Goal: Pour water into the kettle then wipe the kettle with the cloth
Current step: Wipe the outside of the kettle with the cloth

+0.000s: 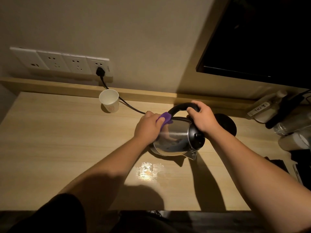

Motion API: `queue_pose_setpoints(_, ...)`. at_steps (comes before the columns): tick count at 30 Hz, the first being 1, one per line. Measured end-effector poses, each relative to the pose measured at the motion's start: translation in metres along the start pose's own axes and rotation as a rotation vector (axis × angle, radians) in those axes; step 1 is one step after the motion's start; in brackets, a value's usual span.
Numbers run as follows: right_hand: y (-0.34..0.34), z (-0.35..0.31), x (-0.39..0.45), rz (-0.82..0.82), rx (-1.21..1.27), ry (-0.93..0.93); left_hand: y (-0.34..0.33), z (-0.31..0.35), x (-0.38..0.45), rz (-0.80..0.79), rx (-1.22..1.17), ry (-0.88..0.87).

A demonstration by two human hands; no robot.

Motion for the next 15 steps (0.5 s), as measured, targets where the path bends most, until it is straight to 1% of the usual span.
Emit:
queue_pose_setpoints(2,0.004,0.004,0.002,0.028,0.01,-0.036,-0.004,0.029,-0.023,0.126,-0.002,-0.108)
queue_pose_setpoints(4,0.006,0.004,0.005,0.06,0.02,-0.065,-0.014,0.071,-0.05,0.209,0.061,-0.304)
queue_pose_setpoints(5,0.006,0.003,0.005,0.067,0.025,-0.08,-0.022,0.089,-0.062,0.236,0.125,-0.411)
queue_pose_setpoints(7,0.003,0.003,0.005,0.068,0.066,-0.119,-0.04,0.106,-0.077,0.223,0.254,-0.575)
queue_pose_setpoints(9,0.002,0.008,0.006,0.066,0.125,-0.183,-0.045,0.097,-0.079,0.243,0.307,-0.626)
queue_pose_setpoints(10,0.003,0.012,0.007,0.071,0.154,-0.219,-0.042,0.086,-0.078,0.277,0.289,-0.597)
queue_pose_setpoints(11,0.005,0.017,0.009,0.076,0.182,-0.257,-0.038,0.071,-0.077,0.301,0.254,-0.522)
queue_pose_setpoints(12,0.007,0.023,0.01,0.076,0.205,-0.295,-0.034,0.053,-0.075,0.307,0.214,-0.402)
queue_pose_setpoints(14,0.01,0.031,0.011,0.06,0.236,-0.36,-0.027,0.012,-0.07,0.265,0.181,-0.14)
queue_pose_setpoints(15,0.01,0.033,0.011,0.053,0.241,-0.38,-0.024,-0.005,-0.068,0.246,0.189,-0.059)
Point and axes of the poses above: each hand's wrist, its own x-axis towards the middle knuckle, its own y-axis out of the back of the hand, z = x × y, the point moved 6 cm from there along x, towards the middle knuckle, and after that the axes turned 13 degrees about -y, right-handed, at the moved point
